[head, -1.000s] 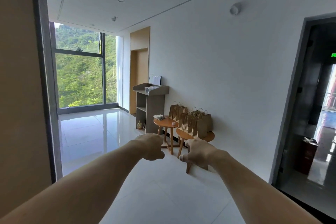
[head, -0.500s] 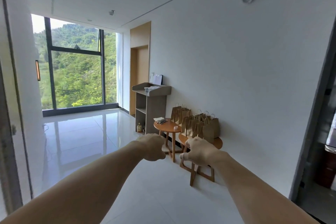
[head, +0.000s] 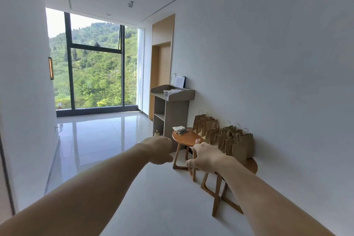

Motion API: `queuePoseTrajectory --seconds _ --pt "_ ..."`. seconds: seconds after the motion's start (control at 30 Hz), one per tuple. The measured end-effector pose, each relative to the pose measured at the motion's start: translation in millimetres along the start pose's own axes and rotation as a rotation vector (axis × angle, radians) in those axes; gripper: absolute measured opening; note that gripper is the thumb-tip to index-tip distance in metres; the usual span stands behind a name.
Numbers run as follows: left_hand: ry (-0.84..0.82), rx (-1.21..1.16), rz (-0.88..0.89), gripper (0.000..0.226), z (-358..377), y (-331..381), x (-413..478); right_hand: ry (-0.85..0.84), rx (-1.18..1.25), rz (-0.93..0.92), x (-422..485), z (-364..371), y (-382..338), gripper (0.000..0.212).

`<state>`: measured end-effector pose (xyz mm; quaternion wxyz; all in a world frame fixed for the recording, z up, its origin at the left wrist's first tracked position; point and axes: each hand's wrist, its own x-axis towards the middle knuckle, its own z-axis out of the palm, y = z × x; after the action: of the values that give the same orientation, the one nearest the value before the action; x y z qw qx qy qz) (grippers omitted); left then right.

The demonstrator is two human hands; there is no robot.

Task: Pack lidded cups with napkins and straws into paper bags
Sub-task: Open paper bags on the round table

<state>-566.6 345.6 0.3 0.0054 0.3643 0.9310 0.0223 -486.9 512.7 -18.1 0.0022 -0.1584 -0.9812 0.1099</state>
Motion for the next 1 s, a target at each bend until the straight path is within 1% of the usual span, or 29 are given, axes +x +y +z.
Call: queuePoseTrajectory --seconds 0.13,0.27,0.37,0.43,0.63,0.77,0.87,1.0 --pt "0.015 0.004 0.008 0.042 1 -44 76 0.007 0.02 0.009 86 1 -7 0.067" --pt "0.008 -0.005 0.009 0.042 -6 -91 152 0.016 0.01 0.024 173 -8 -16 0.064" --pt "0.015 -0.026 0.025 0.04 -8 -123 210 0.042 0.002 0.036 236 -10 -20 0.067" --pt "0.002 -0.032 0.03 0.039 -7 -140 244 0.03 0.009 0.046 274 -9 -20 0.069" --pt "-0.011 -0.033 0.033 0.039 4 -184 363 0.027 0.017 0.048 402 -2 -4 0.073" --pt "-0.002 -0.037 0.043 0.037 10 -205 450 0.031 0.033 0.002 498 1 12 0.076" --pt "0.002 -0.065 0.02 0.04 7 -222 515 0.022 0.02 -0.024 567 -6 24 0.074" --pt "0.002 -0.089 -0.013 0.037 10 -246 602 0.008 0.017 -0.023 653 -15 41 0.064"
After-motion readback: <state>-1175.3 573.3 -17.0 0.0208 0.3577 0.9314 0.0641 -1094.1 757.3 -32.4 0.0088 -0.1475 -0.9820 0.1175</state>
